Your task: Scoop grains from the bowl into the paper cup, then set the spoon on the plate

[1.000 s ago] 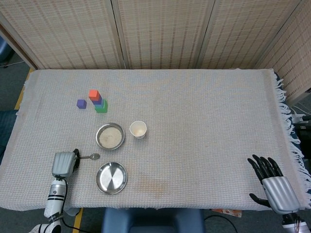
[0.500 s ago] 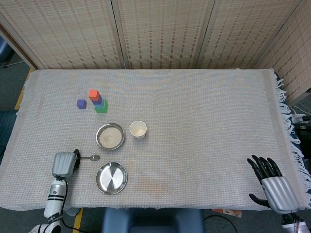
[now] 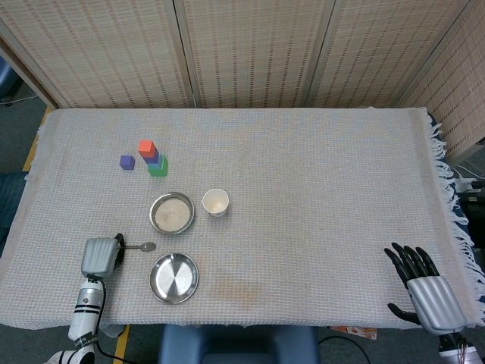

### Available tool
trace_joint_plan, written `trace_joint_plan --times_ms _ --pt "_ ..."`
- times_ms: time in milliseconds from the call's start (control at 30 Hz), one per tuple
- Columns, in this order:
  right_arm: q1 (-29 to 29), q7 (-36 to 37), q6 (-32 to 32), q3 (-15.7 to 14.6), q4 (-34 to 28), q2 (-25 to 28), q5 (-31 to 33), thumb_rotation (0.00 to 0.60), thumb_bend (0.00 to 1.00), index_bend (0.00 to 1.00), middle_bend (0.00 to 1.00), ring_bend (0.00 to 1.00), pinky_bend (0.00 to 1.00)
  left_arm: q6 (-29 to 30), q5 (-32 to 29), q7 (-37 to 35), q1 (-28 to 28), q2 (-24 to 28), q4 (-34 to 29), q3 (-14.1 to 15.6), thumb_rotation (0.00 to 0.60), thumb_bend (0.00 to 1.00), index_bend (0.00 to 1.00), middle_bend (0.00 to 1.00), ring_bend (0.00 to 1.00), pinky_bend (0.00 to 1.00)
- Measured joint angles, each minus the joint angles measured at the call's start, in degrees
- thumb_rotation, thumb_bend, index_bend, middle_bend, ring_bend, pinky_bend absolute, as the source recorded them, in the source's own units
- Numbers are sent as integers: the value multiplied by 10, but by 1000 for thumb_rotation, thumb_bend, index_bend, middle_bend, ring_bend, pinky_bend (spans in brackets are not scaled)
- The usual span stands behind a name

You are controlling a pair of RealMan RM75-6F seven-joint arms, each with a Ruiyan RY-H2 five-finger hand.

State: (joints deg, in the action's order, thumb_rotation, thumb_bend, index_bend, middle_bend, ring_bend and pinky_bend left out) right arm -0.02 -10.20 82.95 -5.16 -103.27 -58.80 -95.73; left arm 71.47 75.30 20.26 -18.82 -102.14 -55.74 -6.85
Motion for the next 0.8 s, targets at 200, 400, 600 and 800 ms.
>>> trace_joint_plan --times_ms 200,400,600,800 --pt "0 -1 0 0 -1 0 1 600 36 0 0 0 0 -10 -7 9 -2 2 -3 -1 600 404 541 1000 1000 1000" --pt "0 1 -1 0 -1 0 1 600 36 0 0 0 0 -4 -5 13 -3 6 -5 0 600 407 678 1000 1000 1000" --pt "0 1 -1 -1 -1 0 -2 600 36 0 0 0 0 -1 -8 20 -1 17 -17 -2 600 413 764 1000 1000 1000" --pt "0 2 1 -3 -2 1 -7 600 36 0 0 0 0 27 4 12 2 27 -24 -4 600 415 774 1000 1000 1000"
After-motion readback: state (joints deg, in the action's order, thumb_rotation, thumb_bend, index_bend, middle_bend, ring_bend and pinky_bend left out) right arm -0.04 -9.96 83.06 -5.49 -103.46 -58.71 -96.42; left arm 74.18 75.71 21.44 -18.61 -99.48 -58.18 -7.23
